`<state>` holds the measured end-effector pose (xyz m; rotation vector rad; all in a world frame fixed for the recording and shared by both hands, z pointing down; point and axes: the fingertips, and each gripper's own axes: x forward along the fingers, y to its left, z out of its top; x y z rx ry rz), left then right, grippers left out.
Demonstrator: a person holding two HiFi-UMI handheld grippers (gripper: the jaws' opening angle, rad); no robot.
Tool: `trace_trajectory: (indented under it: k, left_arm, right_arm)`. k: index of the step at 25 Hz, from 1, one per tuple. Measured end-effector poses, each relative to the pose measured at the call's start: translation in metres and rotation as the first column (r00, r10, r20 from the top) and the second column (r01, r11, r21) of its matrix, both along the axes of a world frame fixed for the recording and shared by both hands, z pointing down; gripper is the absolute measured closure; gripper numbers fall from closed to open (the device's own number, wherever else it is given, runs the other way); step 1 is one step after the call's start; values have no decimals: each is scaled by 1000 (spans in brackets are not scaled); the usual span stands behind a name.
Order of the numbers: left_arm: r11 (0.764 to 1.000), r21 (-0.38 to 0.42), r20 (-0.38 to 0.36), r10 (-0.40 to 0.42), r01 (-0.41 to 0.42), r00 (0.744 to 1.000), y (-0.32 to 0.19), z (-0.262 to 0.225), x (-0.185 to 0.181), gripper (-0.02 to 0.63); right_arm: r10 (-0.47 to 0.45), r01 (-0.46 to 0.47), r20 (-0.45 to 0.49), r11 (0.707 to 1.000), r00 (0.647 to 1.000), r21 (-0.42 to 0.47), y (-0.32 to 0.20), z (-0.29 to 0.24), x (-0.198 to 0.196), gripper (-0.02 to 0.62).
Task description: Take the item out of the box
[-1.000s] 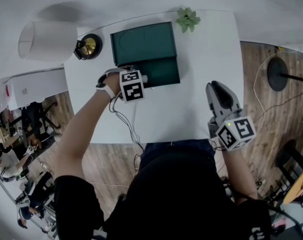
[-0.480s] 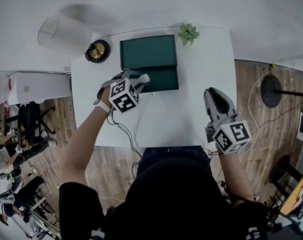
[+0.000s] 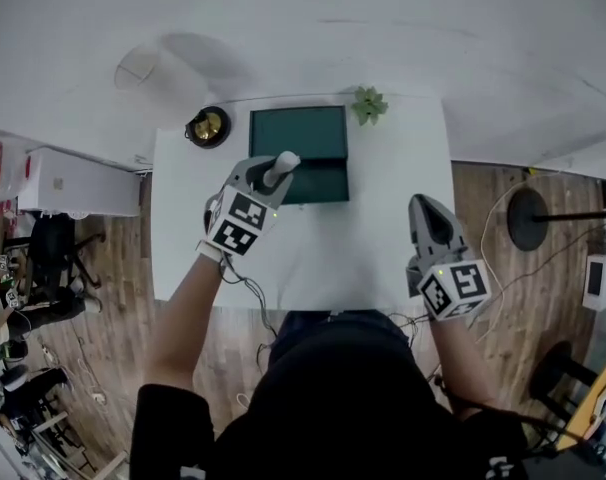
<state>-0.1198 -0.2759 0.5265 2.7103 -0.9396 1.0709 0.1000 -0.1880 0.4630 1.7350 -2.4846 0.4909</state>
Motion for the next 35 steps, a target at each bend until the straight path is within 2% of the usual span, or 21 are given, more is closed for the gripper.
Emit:
trace_trajectory:
  k: [2, 5, 8, 11, 14, 17, 19, 23, 26, 29, 30, 33, 35]
  left_arm:
    - [998, 16, -59, -67, 68, 996, -6, -14, -6, 482]
    - [986, 23, -144, -162, 167, 976, -14, -32, -17, 482]
    - [973, 40, -197, -214, 226, 957, -19, -45, -24, 482]
    - [967, 34, -214, -239, 252, 947, -20, -47, -24, 482]
    - [966, 7, -200, -253, 260, 947, -28, -32, -22, 482]
    - [960, -89, -196, -279, 267, 940, -46, -1, -20, 482]
    - [951, -147, -167, -296, 274, 940, -58, 22, -18, 482]
    - [942, -183, -38, -293, 281, 955, -75, 66, -20, 482]
    - [927, -221, 15, -307, 303, 951, -84, 89, -23, 482]
    - [907, -278, 99, -300, 316, 949, -90, 113, -26, 480]
    - [907, -279, 118, -292, 314, 949, -94, 116, -26, 480]
    - [938, -186, 135, -272, 294, 953, -117, 108, -23, 468]
    - [934, -202, 133, -271, 294, 953, -113, 109, -22, 443]
  right_arm:
    - [1, -1, -3, 1000, 1000, 14, 2, -7, 1, 589]
    - [6, -5, -15, 999, 1000, 38, 10, -19, 3, 589]
    - [11, -9, -26, 997, 1000, 71, 16, -31, 6, 589]
    - [21, -18, -27, 995, 999, 94, 23, -39, 13, 589]
    - [33, -31, -25, 995, 999, 96, 29, -44, 18, 589]
    - [46, -43, -22, 994, 999, 103, 31, -50, 21, 589]
    - [58, -56, -21, 993, 998, 105, 31, -53, 25, 589]
    - [97, -95, -21, 992, 995, 88, 34, -48, 35, 589]
    - [125, -124, -25, 990, 992, 63, 34, -40, 44, 589]
    - [131, -130, -31, 991, 991, 31, 33, -29, 46, 589]
    - [128, -128, -31, 992, 991, 23, 32, -26, 46, 589]
    - [121, -121, -32, 993, 992, 13, 29, -23, 42, 589]
    - [116, -116, -33, 993, 993, 12, 26, -24, 41, 589]
